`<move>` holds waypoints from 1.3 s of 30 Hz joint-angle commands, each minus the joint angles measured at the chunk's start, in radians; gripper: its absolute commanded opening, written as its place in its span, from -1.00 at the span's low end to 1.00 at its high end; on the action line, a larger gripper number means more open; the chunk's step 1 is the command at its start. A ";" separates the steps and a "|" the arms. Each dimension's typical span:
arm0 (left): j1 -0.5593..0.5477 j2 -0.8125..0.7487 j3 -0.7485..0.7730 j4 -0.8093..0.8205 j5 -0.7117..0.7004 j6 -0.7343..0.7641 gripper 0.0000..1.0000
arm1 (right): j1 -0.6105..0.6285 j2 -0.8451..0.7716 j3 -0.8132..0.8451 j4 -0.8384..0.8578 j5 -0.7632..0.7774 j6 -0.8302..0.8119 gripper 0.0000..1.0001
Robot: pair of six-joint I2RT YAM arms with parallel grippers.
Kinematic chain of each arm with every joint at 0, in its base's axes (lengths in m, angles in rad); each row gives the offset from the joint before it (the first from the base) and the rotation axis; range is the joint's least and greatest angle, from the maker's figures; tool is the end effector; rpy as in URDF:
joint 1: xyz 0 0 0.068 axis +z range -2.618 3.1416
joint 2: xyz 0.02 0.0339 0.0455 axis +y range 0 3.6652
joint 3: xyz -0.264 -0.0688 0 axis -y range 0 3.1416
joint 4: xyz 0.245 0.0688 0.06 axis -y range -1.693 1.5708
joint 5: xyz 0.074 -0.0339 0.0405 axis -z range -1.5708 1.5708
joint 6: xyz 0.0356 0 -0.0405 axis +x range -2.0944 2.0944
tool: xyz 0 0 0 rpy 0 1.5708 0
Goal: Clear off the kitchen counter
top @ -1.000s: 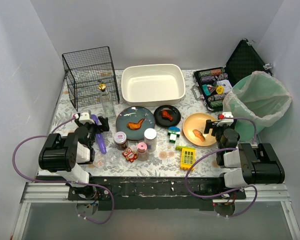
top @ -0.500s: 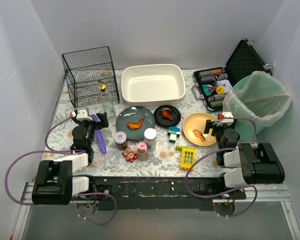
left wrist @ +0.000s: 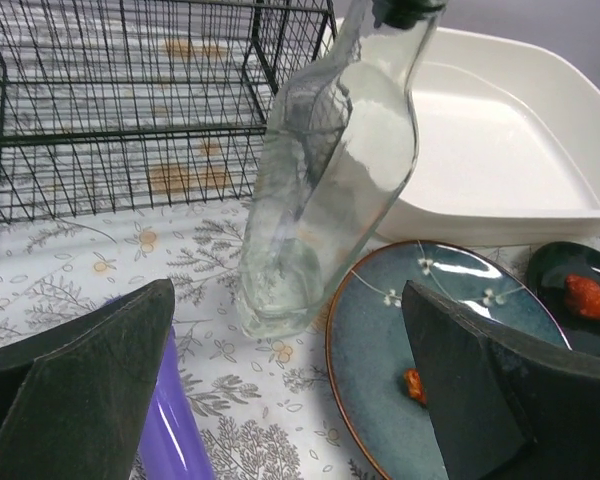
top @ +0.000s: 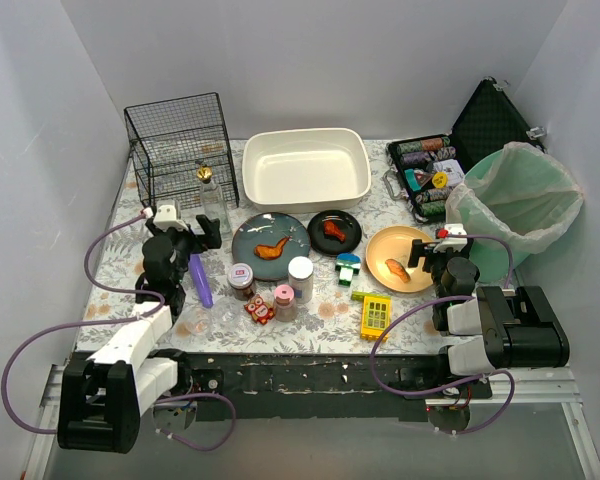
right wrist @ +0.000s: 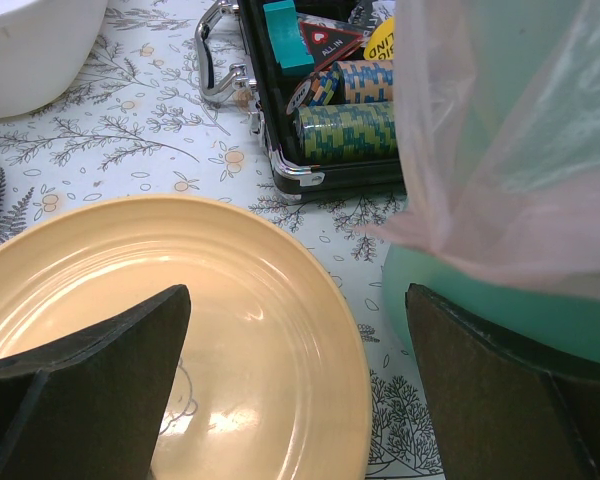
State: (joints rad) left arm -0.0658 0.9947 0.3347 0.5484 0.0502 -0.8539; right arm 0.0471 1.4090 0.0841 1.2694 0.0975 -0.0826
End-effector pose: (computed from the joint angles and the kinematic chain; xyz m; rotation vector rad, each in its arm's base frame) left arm 0.2148 -0.0159 0.2199 -0.6303 1.6175 -0.7278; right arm 0.2045 0.0062 0.1450 -0.0305 1.6268 -0.1066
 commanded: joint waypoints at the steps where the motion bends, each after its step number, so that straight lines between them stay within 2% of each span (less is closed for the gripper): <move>1: -0.037 0.002 0.035 -0.079 -0.036 -0.011 0.96 | -0.001 0.004 0.025 0.022 -0.002 -0.011 0.95; 9: -0.143 0.104 0.104 -0.045 -0.228 -0.025 0.96 | -0.001 0.004 0.026 0.022 -0.002 -0.013 0.95; 14: -0.187 0.177 0.159 -0.028 -0.271 -0.022 0.96 | -0.001 0.004 0.026 0.022 -0.001 -0.011 0.95; 31: -0.232 0.367 0.234 0.113 -0.443 -0.024 0.96 | 0.000 0.004 0.026 0.021 0.001 -0.011 0.95; 39: -0.232 0.446 0.280 0.140 -0.469 -0.005 0.58 | 0.000 0.004 0.026 0.021 0.002 -0.013 0.95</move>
State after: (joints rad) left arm -0.2920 1.4231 0.5785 0.6529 -0.3828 -0.8749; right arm 0.0471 1.4090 0.0841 1.2629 0.0978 -0.0830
